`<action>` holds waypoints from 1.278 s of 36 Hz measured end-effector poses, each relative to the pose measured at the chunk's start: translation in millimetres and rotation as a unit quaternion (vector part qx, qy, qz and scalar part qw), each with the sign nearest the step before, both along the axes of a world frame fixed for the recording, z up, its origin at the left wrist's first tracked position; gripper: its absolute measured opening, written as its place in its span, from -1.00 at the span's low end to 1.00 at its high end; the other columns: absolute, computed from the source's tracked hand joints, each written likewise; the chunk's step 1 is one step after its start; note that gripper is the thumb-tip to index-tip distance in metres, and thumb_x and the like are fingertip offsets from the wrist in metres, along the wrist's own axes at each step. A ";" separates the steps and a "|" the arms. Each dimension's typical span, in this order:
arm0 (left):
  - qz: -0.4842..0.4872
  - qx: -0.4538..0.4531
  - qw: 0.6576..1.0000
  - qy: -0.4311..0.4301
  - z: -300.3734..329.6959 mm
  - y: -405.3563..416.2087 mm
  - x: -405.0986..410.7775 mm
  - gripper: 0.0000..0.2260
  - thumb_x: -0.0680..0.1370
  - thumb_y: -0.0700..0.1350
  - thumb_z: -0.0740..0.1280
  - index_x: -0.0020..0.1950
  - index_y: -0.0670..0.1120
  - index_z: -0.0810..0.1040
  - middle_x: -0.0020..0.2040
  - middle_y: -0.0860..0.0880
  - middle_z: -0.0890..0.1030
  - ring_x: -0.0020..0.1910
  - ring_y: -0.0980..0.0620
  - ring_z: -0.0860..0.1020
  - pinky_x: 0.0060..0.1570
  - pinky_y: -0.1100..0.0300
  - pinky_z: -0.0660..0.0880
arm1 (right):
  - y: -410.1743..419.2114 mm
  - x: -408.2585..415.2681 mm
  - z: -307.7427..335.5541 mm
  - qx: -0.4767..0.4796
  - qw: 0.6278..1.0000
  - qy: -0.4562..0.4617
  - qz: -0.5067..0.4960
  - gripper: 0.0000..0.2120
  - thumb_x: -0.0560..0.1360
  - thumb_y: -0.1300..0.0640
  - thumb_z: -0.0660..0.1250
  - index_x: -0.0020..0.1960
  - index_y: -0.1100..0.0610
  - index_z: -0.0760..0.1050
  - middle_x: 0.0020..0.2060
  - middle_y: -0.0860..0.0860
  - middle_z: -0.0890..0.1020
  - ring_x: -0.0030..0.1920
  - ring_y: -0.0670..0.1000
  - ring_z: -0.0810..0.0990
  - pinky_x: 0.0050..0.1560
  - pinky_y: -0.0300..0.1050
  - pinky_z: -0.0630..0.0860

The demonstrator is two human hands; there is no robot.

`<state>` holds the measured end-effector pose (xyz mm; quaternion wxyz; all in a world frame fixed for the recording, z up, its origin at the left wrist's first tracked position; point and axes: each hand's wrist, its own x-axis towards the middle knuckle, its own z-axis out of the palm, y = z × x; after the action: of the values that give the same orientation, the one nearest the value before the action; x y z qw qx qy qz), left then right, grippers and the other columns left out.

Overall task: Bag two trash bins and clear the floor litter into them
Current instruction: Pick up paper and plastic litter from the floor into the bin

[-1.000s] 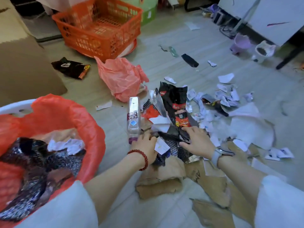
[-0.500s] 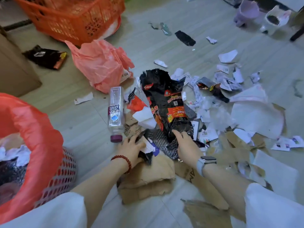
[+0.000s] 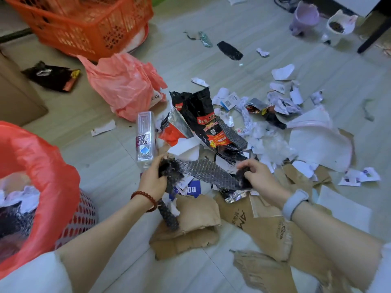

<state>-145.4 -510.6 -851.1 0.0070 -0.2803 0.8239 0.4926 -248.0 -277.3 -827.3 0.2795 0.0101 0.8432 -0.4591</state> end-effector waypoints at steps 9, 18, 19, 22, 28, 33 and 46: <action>0.130 0.288 0.949 0.022 18.0 -5.4 -15.7 -0.81 0.49 -0.06 0.32 -0.04 -0.18 0.51 -0.15 -0.11 0.59 -0.18 -0.05 0.57 -0.12 0.12 0.51 | -35.9 40.0 -1.0 0.041 0.996 -0.042 0.063 -0.76 0.52 0.16 0.29 0.17 0.16 0.45 -0.03 0.05 0.49 0.05 0.03 0.49 0.00 -0.15 0.36; -0.111 0.078 0.990 -0.044 11.8 8.3 2.1 -0.69 0.34 0.00 0.50 -0.01 -0.05 0.52 -0.11 0.10 0.52 -0.09 0.13 0.50 -0.05 0.28 0.42 | -61.9 42.6 17.5 -0.172 0.960 -0.197 -0.095 -0.93 0.50 0.37 0.27 -0.02 0.28 0.43 -0.23 0.09 0.43 -0.28 -0.01 0.44 -0.36 -0.31 0.53; -0.124 0.075 0.988 -0.049 10.6 9.8 3.0 -0.63 0.32 0.01 0.52 0.05 -0.04 0.51 -0.05 0.09 0.52 -0.01 0.11 0.49 0.02 0.26 0.40 | -64.0 43.6 18.4 -0.182 0.960 -0.196 -0.088 -0.91 0.51 0.37 0.26 0.01 0.30 0.43 -0.23 0.09 0.44 -0.27 -0.01 0.46 -0.32 -0.29 0.56; -0.160 0.082 0.983 -0.038 5.9 14.0 3.1 -0.57 0.24 0.03 0.57 -0.07 0.01 0.40 -0.07 0.05 0.51 -0.01 0.05 0.49 0.01 0.16 0.42 | -68.4 46.1 18.8 -0.163 0.973 -0.154 -0.047 -0.89 0.51 0.33 0.26 0.03 0.29 0.44 -0.24 0.10 0.50 -0.26 -0.02 0.51 -0.19 -0.22 0.56; -0.170 0.003 0.985 -0.010 2.3 21.3 3.0 -0.71 0.44 -0.08 0.41 0.13 0.04 0.48 0.00 0.03 0.59 0.00 0.06 0.54 0.03 0.14 0.48 | -68.7 42.1 23.6 -0.075 0.994 -0.025 0.071 -0.91 0.50 0.18 0.32 -0.03 0.16 0.56 -0.21 -0.03 0.57 -0.21 -0.13 0.50 -0.20 -0.38 0.39; -0.128 -0.087 0.988 -0.019 -2.8 12.7 4.7 -0.86 0.55 -0.11 0.23 0.05 -0.07 0.54 -0.02 -0.05 0.62 -0.01 -0.07 0.55 -0.02 0.02 0.50 | -57.6 10.5 5.0 0.162 0.935 0.274 0.156 -0.55 0.48 -0.02 0.29 0.33 0.04 0.33 0.23 0.02 0.40 0.25 0.06 0.33 0.21 -0.03 0.33; 0.044 -0.058 0.997 0.006 19.0 -14.9 -2.7 -0.82 0.45 -0.07 0.40 -0.05 -0.14 0.57 -0.18 -0.10 0.61 -0.12 -0.10 0.57 -0.13 0.11 0.49 | -59.9 -13.8 0.9 0.309 0.862 0.342 0.211 -0.83 0.52 0.30 0.12 0.09 0.25 0.37 -0.19 0.19 0.53 -0.17 0.23 0.51 -0.37 -0.05 0.23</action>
<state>-148.0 -525.5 -832.1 -0.0363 -0.3133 0.8379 0.4454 -261.7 -337.2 -826.4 0.0463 -0.2400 0.9664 -0.0800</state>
